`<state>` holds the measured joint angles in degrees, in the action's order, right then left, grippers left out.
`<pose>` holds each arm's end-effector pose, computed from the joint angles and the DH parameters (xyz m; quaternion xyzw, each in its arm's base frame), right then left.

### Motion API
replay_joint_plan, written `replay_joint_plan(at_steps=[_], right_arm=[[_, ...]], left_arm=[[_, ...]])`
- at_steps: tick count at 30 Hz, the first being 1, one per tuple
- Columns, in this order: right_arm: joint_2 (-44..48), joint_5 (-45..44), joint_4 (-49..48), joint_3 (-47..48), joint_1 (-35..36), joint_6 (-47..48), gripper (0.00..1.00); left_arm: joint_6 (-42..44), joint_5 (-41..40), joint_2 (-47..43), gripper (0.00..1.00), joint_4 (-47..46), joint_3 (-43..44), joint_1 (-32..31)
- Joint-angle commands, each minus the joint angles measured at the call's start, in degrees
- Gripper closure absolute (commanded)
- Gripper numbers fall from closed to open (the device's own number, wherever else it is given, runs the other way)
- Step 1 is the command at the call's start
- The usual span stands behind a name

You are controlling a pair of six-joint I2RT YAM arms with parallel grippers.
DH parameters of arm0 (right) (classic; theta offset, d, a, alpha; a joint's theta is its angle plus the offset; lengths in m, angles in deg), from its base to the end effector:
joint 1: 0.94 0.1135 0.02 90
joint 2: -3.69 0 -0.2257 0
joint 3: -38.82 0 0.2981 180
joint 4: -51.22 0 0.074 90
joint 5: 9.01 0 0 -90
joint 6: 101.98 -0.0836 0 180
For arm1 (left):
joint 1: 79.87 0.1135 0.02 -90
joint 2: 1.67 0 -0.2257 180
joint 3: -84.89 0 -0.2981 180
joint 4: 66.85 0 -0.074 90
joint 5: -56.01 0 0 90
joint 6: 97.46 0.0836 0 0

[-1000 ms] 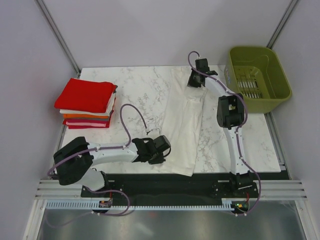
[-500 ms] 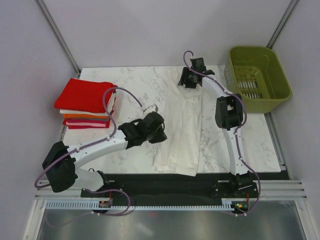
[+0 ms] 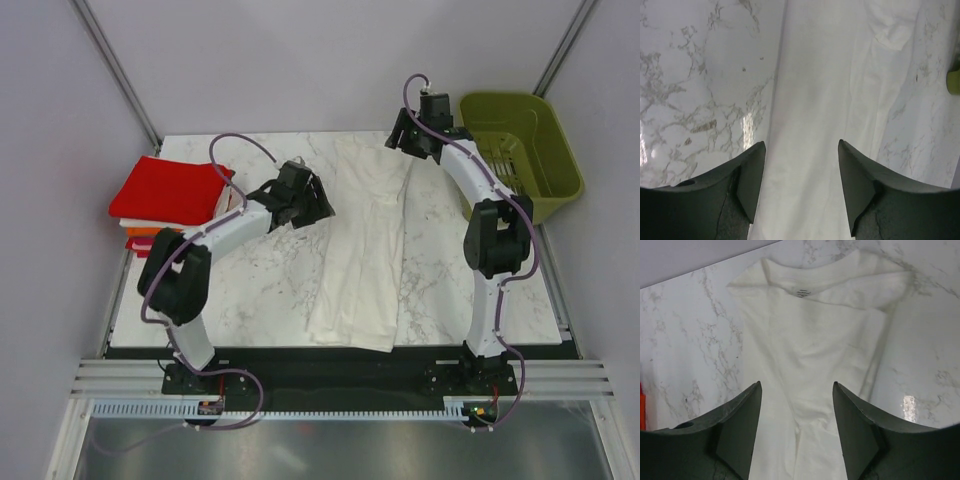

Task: Fold and stack the t-shirts
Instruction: Fold the tshirt

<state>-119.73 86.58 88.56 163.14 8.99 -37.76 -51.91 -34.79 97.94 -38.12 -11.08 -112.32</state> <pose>0.5589 0.1061 0.2132 0.1012 0.8862 0.1794 0.4150 0.3868 -0.2445 0.1459 -0.0990 0.9162 -0.2364 0.3080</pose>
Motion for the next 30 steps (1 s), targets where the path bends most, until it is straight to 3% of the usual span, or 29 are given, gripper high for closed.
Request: replay_joint_plan(at_steps=[1,9,21,27,28,30], right_arm=[[2.1,-4.4,-0.1,-4.8,-2.4,-1.1,0.34],[-2.3,-3.6,-0.6,-6.3,-4.2,-2.1,0.36],[-11.0,-2.0,-3.7,-2.9,-4.8,-5.6,0.42],[-13.7,-2.1,-5.3,-1.6,-4.7,-6.3,0.57],[-14.3,-1.8,-5.3,-0.7,-4.8,-6.2,0.66],[-16.1,-1.3,-5.5,1.3,-4.8,-6.3,0.74]], left_arm=[[3.4,6.5,6.3,0.32,-4.3,7.8,1.5],[3.1,7.7,20.2,0.36,-3.0,20.0,3.7],[0.7,7.1,27.2,0.44,-2.6,22.3,4.3],[-0.3,7.3,30.4,0.57,-2.5,23.6,5.0],[-0.5,7.5,30.7,0.59,-2.5,23.8,5.2],[-1.0,7.1,31.6,0.68,-2.5,24.2,5.9]])
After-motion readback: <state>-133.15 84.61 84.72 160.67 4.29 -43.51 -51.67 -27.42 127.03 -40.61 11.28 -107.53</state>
